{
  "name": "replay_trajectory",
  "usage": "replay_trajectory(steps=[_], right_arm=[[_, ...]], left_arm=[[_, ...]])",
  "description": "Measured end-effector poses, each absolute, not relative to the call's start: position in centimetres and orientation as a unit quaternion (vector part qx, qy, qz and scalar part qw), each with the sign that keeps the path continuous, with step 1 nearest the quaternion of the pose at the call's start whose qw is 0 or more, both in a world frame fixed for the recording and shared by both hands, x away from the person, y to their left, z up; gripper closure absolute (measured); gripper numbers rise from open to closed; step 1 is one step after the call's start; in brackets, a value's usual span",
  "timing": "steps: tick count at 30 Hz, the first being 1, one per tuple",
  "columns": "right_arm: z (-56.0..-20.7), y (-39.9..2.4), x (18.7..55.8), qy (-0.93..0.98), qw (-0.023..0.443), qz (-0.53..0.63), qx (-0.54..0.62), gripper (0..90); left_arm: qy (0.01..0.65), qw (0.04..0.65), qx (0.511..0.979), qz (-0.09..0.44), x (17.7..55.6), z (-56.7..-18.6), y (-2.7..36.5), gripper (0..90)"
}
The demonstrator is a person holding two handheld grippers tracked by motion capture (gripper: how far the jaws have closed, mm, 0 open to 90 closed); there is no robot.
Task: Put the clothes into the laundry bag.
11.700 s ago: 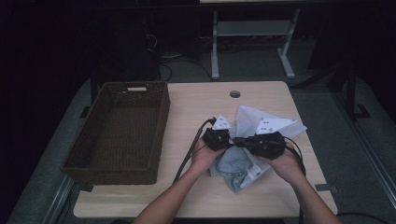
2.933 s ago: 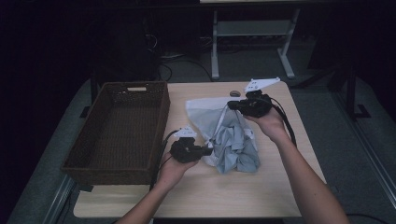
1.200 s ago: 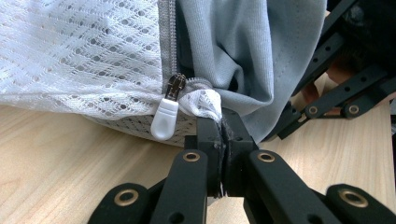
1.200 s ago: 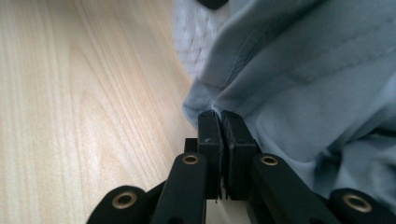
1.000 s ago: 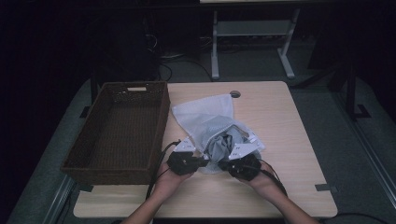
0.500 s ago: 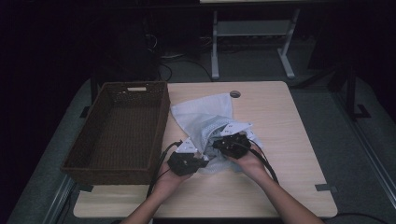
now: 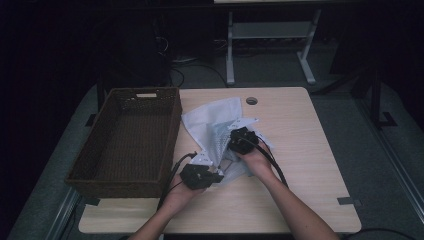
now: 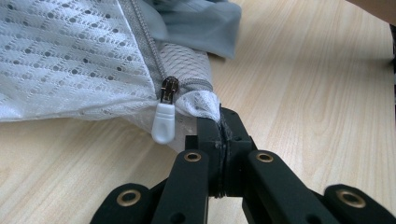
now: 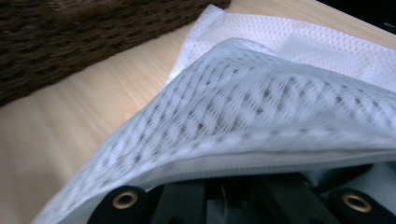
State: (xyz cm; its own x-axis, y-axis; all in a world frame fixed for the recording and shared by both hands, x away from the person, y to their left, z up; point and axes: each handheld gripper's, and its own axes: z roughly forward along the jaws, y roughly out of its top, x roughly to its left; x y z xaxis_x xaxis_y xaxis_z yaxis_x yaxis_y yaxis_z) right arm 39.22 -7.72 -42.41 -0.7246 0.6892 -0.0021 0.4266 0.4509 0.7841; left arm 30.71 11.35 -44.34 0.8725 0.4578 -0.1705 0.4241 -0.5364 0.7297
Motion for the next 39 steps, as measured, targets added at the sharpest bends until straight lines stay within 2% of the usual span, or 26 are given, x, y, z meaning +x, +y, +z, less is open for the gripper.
replay_trajectory(steps=[3, 9, 12, 17, 20, 25, 30, 32, 33, 37, 39], right_arm=[[-42.6, -8.2, 39.4, 0.833, 0.144, 0.415, 0.338, 84.5], [-41.7, -10.1, 37.0, 0.846, 0.123, 0.419, 0.306, 63.0], [-41.2, -11.4, 35.1, 0.851, 0.113, 0.423, 0.291, 57.6], [-40.4, -14.3, 32.2, 0.850, 0.111, 0.431, 0.281, 53.1], [-41.2, -16.5, 31.3, 0.853, 0.120, 0.411, 0.299, 50.6], [-44.1, -19.1, 32.0, 0.862, 0.115, 0.356, 0.342, 46.5], [-46.0, -19.3, 33.3, 0.877, 0.093, 0.331, 0.337, 42.8], [-46.2, -18.9, 33.2, 0.880, 0.095, 0.329, 0.329, 44.0], [-46.3, -18.8, 33.1, 0.881, 0.097, 0.329, 0.327, 48.0], [-46.5, -18.5, 33.1, 0.880, 0.107, 0.328, 0.325, 74.9], [-46.4, -18.7, 33.3, 0.876, 0.093, 0.341, 0.330, 82.8]], left_arm=[[0.257, 0.413, 0.874, 0.019, 30.8, -44.4, 11.6, 88.4], [0.259, 0.415, 0.872, 0.019, 30.9, -44.4, 11.8, 88.2], [0.262, 0.418, 0.870, 0.019, 31.0, -44.4, 11.8, 88.1], [0.264, 0.421, 0.868, 0.020, 30.9, -44.3, 11.9, 88.0], [0.264, 0.422, 0.867, 0.020, 31.0, -44.3, 12.0, 87.8], [0.262, 0.421, 0.868, 0.020, 31.0, -44.4, 12.0, 87.7], [0.263, 0.422, 0.867, 0.019, 31.1, -44.5, 12.0, 87.7], [0.264, 0.422, 0.867, 0.019, 31.1, -44.5, 12.0, 87.7], [0.264, 0.422, 0.867, 0.019, 31.1, -44.5, 12.0, 87.7], [0.262, 0.420, 0.869, 0.020, 31.1, -44.5, 11.9, 87.7], [0.262, 0.420, 0.869, 0.022, 31.1, -44.5, 11.9, 87.7]])
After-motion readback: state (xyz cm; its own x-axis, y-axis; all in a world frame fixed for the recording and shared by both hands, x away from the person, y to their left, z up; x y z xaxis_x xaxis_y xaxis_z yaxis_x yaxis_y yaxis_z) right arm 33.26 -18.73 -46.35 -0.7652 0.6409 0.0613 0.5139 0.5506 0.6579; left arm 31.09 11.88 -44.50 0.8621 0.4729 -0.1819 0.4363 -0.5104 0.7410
